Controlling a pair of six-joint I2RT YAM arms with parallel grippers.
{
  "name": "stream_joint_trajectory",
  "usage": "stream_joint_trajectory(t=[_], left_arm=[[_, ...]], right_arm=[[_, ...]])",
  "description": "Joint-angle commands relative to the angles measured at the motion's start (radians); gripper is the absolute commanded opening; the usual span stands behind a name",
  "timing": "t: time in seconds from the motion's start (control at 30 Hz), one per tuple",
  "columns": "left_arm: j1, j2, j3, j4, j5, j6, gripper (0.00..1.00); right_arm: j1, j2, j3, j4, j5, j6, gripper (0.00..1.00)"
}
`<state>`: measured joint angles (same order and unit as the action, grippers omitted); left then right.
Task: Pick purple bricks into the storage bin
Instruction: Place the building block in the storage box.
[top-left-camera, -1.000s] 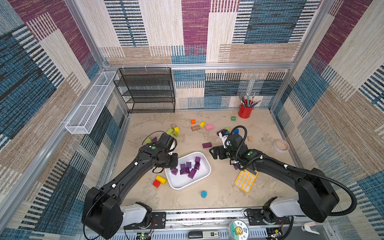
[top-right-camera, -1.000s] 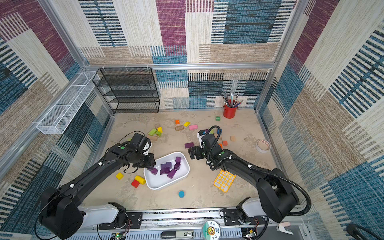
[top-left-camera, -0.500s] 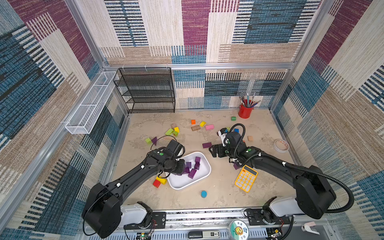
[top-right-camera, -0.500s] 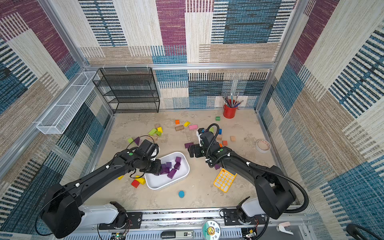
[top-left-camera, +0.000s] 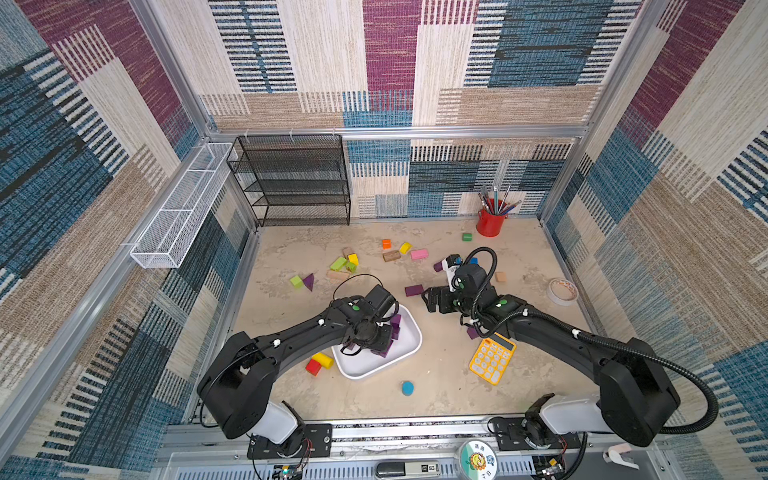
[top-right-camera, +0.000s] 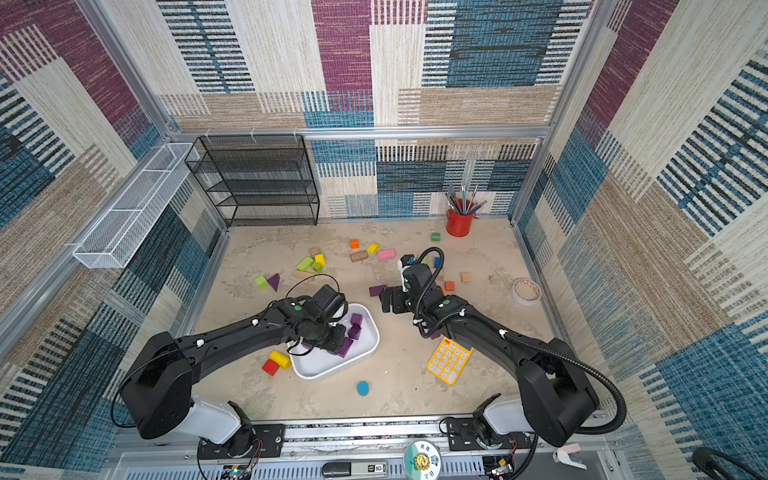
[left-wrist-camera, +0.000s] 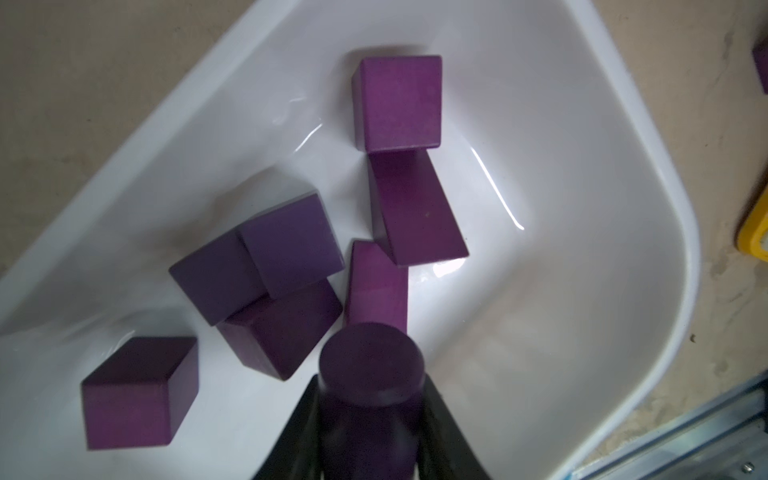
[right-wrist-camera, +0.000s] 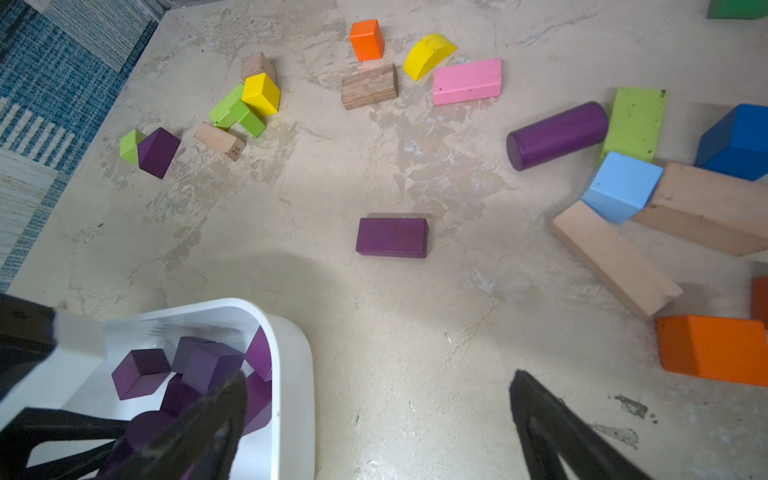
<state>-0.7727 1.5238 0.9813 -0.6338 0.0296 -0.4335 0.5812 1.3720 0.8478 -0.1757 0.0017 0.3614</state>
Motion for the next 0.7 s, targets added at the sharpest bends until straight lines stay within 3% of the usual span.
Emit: stream_joint_trajectory(t=[0.0, 0.67], left_arm=[[-0.015, 0.027, 0.015, 0.01, -0.025, 0.03, 0.19], [-0.074, 0.158, 0.054, -0.006, -0.103, 0.014, 0.21]], right_arm=[[0.0, -0.011, -0.001, 0.035, 0.031, 0.011, 0.99], [0.0, -0.056, -0.032, 0.082, 0.074, -0.004, 0.99]])
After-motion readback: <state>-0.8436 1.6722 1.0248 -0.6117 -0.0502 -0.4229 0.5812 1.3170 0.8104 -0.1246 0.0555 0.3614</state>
